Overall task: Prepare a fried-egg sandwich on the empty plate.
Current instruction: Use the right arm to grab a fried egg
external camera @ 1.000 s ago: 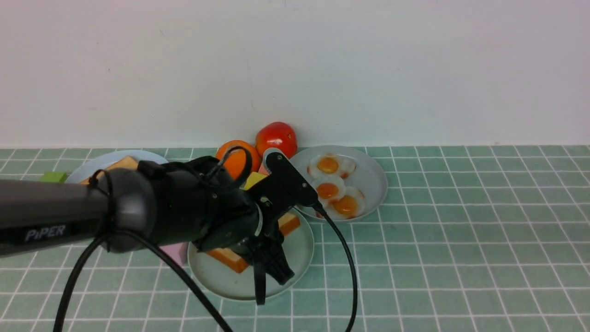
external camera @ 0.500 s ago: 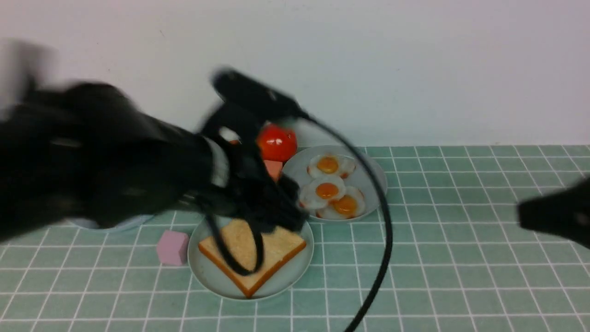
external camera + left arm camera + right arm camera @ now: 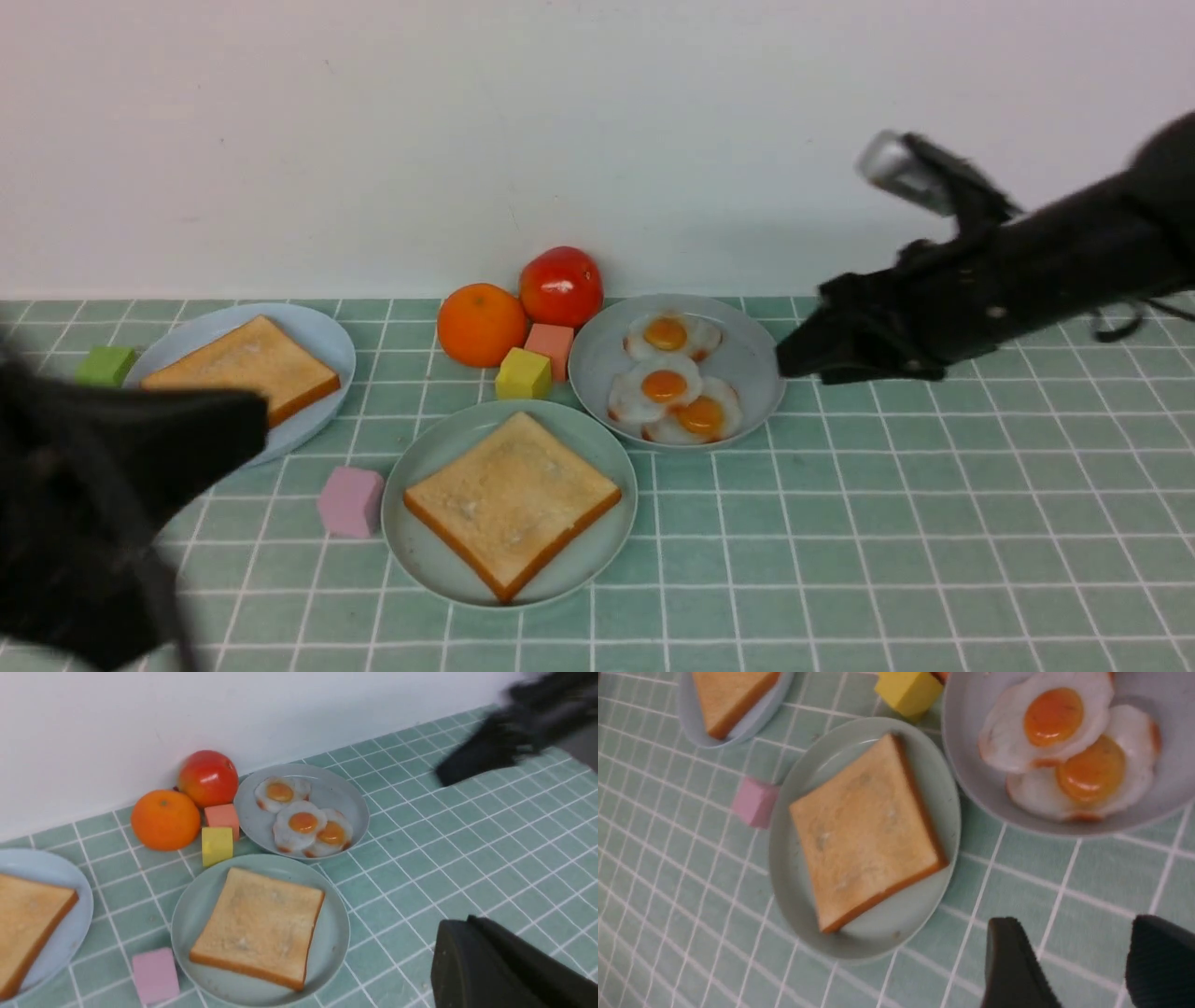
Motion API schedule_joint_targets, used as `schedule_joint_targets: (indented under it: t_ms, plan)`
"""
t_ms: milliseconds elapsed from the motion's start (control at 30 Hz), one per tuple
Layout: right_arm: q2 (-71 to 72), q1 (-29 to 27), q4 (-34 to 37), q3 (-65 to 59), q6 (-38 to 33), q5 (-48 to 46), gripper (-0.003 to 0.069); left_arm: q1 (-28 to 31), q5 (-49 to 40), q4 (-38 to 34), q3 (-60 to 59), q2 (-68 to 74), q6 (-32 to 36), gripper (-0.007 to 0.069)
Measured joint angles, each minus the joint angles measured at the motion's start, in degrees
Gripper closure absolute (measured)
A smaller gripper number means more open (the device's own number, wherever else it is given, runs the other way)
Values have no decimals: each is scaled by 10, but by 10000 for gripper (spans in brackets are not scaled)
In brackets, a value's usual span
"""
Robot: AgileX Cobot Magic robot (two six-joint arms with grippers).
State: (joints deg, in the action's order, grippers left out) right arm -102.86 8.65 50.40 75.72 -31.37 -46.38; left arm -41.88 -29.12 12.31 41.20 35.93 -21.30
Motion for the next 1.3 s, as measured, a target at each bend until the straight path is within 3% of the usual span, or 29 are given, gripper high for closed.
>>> schedule_joint_targets:
  t_ms: [267, 533, 1067, 1300]
  plan:
    - [-199, 27, -34, 193, 59, -13, 287, 0, 76, -1, -50, -42, -13, 638]
    - [-300, 29, -48, 319, 102, -13, 256, 0, 99, -1, -50, -42, -14, 638]
    - [-343, 40, -59, 355, 106, 15, 256, 0, 98, -2, -50, -42, -14, 638]
    - [-350, 40, -46, 355, 106, 22, 287, 0, 98, -2, -50, -42, -15, 638]
